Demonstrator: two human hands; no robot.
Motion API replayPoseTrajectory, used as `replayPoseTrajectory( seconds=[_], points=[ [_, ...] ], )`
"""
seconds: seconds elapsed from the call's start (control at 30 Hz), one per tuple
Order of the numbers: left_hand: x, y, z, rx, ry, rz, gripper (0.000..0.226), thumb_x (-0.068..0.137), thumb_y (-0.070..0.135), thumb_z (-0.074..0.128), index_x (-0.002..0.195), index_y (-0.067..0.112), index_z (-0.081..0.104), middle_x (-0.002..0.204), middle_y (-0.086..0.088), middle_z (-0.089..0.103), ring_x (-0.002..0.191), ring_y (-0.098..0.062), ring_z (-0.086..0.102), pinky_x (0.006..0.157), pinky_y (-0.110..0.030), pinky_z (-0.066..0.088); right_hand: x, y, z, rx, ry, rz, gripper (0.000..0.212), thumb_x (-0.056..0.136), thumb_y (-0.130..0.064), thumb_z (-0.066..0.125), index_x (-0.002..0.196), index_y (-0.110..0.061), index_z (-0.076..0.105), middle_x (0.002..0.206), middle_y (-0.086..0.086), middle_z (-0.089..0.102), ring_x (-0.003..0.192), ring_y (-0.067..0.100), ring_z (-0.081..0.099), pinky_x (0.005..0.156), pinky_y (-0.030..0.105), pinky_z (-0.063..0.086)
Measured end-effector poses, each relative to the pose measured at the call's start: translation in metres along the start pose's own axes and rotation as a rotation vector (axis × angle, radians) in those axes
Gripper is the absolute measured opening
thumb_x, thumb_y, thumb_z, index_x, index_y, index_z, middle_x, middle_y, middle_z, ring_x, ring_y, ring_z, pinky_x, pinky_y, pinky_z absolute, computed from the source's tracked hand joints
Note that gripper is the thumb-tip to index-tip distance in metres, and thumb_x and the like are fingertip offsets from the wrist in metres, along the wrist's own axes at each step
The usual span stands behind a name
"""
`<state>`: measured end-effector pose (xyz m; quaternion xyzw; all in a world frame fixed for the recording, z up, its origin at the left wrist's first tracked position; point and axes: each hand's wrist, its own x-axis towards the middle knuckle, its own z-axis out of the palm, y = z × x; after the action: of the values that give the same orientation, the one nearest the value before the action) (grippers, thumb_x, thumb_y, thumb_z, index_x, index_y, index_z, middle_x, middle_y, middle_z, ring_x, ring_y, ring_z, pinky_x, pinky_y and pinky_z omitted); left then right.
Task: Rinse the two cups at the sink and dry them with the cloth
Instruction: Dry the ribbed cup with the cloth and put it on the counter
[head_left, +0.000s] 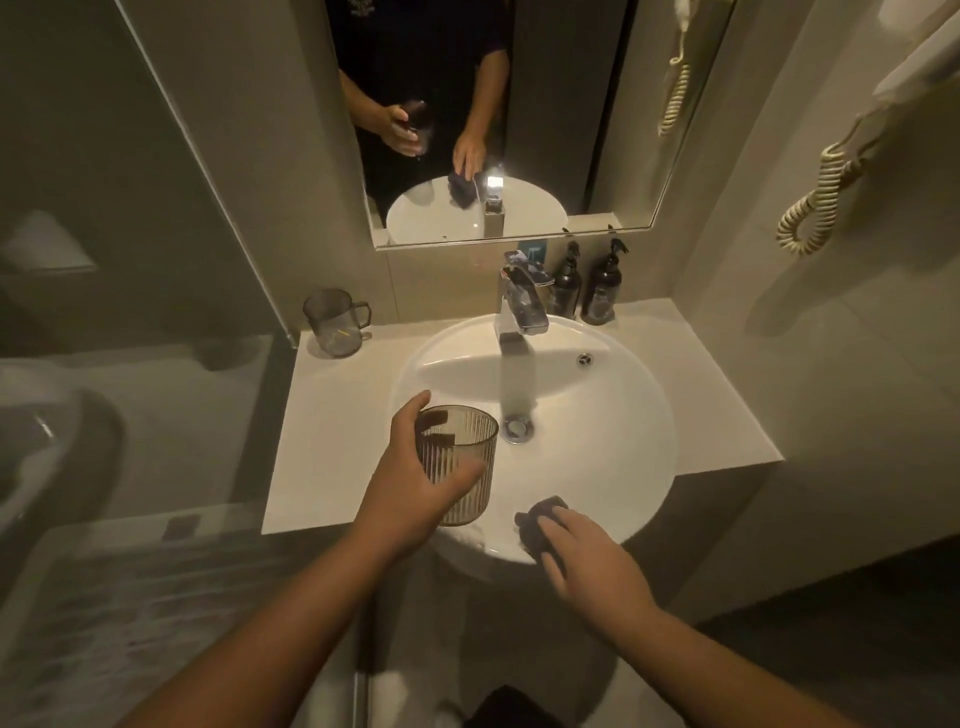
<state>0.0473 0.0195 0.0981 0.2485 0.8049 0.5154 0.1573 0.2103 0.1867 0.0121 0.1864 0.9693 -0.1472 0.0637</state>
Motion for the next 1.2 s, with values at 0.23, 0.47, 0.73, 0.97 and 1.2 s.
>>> replayPoseTrajectory(
  seconds=[0.23,0.47,0.73,0.97,1.2],
  points=[
    [-0.049,-0.003,0.023,-0.017,0.030,-0.069,0.104,0.059,0.063,0.074,0.142,0.057,0.013,0.130,0.024,0.045,0.120,0.004,0.048,0.094,-0.016,0.038,-0.011,0.014,0.004,-0.179,-0.156,-0.057,0.096,0.080,-0.083,0.025,0.152,-0.029,-0.008,0.163,0.003,-0.009,0.148,0.032,-0.009,0.111,0.060,-0.011],
    [-0.084,0.004,0.045,-0.082,0.021,-0.080,0.110,0.058,0.047,0.083,0.146,0.042,0.019,0.130,0.038,0.041,0.119,0.025,0.043,0.093,-0.001,0.037,-0.025,0.010,-0.062,0.405,-0.020,-0.178,0.094,0.077,-0.072,0.056,0.151,-0.036,0.009,0.157,-0.019,0.015,0.141,0.004,0.021,0.110,0.029,0.021],
    [-0.093,0.041,0.047,0.036,-0.046,0.010,0.091,0.063,0.063,0.072,0.133,0.065,0.013,0.143,0.040,0.024,0.133,0.018,0.030,0.106,-0.003,0.025,-0.019,0.002,-0.111,0.625,-0.084,-0.368,0.069,0.071,-0.052,0.078,0.132,-0.044,0.046,0.113,-0.032,0.054,0.098,-0.015,0.055,0.081,0.009,0.048],
    [-0.058,0.040,0.018,0.125,0.052,-0.009,0.094,0.067,0.053,0.078,0.141,0.049,0.021,0.147,0.016,0.040,0.125,-0.002,0.046,0.105,-0.023,0.041,0.023,-0.017,-0.120,0.633,-0.010,-0.404,0.064,0.068,-0.055,0.073,0.114,-0.075,0.034,0.109,-0.051,0.045,0.105,-0.021,0.049,0.075,-0.001,0.043],
    [0.032,0.009,-0.027,-0.055,0.069,0.002,0.074,0.063,0.047,0.083,0.124,0.054,0.041,0.130,0.036,0.047,0.117,0.019,0.050,0.094,-0.003,0.040,0.121,-0.055,-0.124,0.699,0.041,-0.423,0.068,0.074,-0.030,0.080,0.131,-0.045,0.046,0.128,-0.024,0.054,0.113,-0.009,0.053,0.091,0.011,0.048]
  ],
)
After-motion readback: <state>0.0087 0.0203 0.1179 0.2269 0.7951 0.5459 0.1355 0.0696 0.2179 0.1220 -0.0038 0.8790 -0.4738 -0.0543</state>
